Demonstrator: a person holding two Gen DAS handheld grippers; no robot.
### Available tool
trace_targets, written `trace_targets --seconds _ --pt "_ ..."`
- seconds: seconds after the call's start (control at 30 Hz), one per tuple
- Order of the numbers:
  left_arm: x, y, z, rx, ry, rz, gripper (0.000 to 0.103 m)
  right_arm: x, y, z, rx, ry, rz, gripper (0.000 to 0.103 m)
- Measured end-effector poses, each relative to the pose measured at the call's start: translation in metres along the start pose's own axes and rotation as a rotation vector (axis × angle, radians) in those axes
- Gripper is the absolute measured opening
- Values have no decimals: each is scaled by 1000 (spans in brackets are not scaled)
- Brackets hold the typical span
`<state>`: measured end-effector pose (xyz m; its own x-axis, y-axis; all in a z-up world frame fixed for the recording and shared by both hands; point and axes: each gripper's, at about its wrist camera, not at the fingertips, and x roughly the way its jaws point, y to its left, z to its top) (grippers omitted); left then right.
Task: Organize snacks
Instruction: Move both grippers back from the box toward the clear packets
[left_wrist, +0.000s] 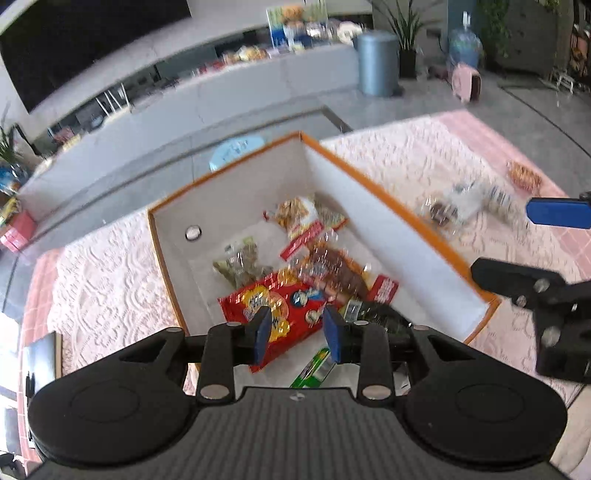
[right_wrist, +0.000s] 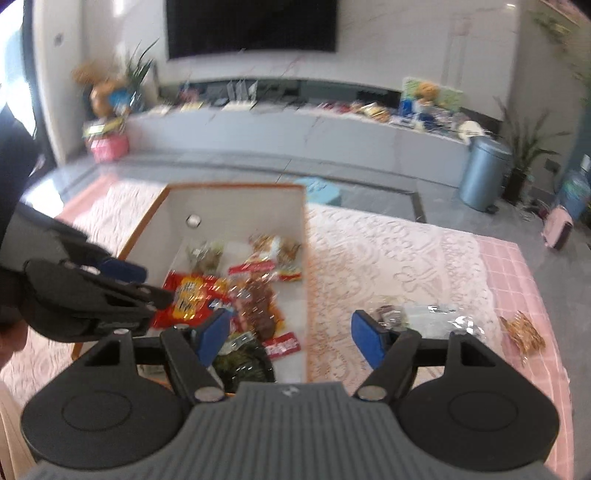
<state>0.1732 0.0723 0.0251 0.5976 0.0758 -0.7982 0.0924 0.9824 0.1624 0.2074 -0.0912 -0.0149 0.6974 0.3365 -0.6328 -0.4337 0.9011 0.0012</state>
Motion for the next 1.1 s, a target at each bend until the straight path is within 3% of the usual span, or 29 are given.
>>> trace_targets --seconds 0.23,0.37,0.63,0.87,1.0,1.1 --pt "-27 -28 1 -56 -118 -36 41 -29 -33 -21 82 -81 -132 71" --pt "-33 -50 -1 -94 -176 -74 49 -42 -53 -37 116 -107 -169 71" --pt "-22 -99 -5 -69 -166 -158 57 -55 -95 -70 175 -110 -227 71" --pt "-10 -141 0 21 -159 -178 68 -49 -135 -94 263 -87 -266 79" --pt "-3 -157 6 62 -172 -177 80 -40 -152 -101 296 -76 -280 83" --pt "5 -163 13 76 -171 -174 81 -30 -164 -103 310 -68 -276 85"
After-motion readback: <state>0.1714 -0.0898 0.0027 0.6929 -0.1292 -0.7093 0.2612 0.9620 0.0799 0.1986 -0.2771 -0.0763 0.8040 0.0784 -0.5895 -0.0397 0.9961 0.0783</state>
